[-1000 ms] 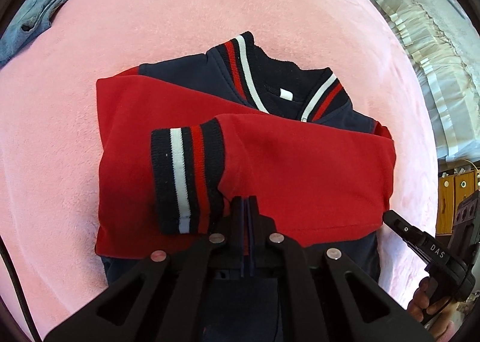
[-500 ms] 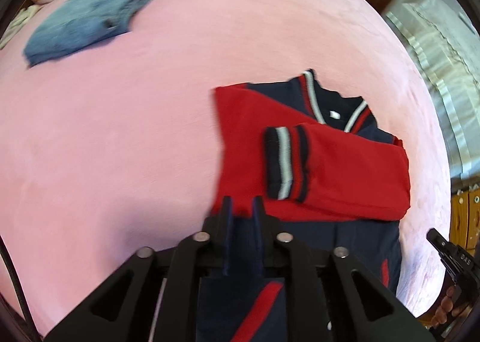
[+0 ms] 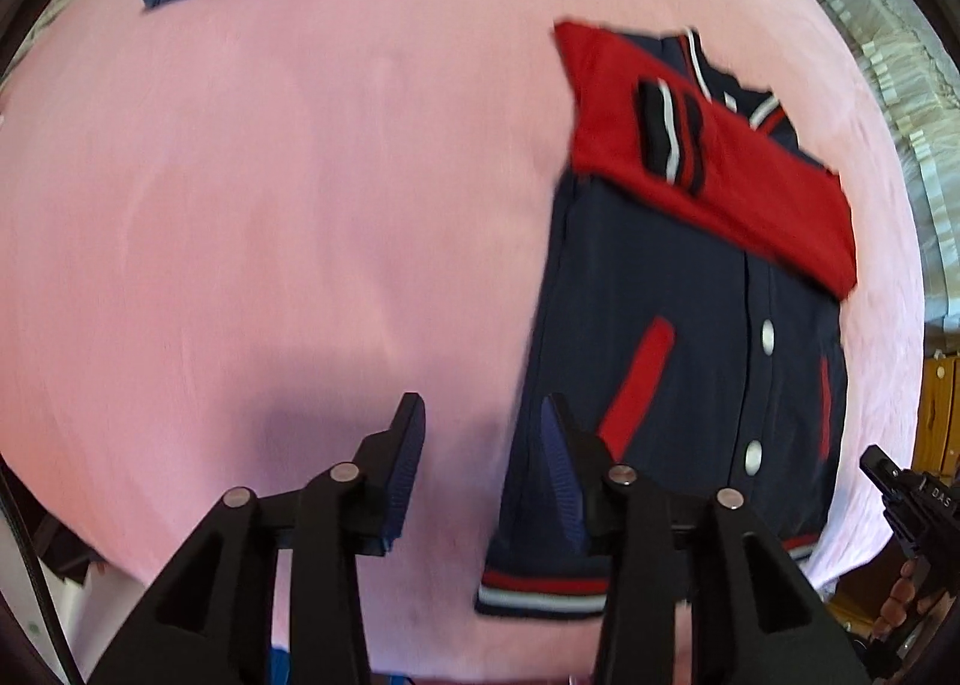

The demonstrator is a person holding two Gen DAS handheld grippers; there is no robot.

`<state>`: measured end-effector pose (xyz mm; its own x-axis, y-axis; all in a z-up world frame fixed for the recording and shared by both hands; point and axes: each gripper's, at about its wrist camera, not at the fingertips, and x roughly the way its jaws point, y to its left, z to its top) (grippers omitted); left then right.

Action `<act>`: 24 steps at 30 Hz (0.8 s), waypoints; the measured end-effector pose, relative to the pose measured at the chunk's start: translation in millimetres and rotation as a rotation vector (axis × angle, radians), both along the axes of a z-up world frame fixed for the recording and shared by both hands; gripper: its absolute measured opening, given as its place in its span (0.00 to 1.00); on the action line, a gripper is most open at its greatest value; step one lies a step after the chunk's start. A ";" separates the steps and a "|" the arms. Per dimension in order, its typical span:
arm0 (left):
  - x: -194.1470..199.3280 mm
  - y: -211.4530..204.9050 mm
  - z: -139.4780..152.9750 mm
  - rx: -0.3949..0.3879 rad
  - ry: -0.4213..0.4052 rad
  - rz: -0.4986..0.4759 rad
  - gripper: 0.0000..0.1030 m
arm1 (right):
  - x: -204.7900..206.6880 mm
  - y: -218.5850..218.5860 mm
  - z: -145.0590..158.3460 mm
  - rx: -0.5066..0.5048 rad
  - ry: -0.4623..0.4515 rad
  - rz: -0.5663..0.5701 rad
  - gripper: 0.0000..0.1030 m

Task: Fold large clothes
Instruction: 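Grasp the striped ribbed hem with the left gripper while the right gripper grasps it too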

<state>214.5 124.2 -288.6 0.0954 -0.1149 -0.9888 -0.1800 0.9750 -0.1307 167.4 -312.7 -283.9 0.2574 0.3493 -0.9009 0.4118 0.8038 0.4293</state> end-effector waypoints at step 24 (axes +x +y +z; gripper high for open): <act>-102.7 -4.6 -77.2 -0.243 0.256 0.057 0.58 | -69.5 -7.8 -57.4 0.113 0.199 -0.076 0.48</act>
<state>111.9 119.6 -365.8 -0.1392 -0.3509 -0.9260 -0.2904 0.9085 -0.3006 97.9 -320.5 -341.3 0.1080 0.4374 -0.8928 0.5546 0.7188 0.4192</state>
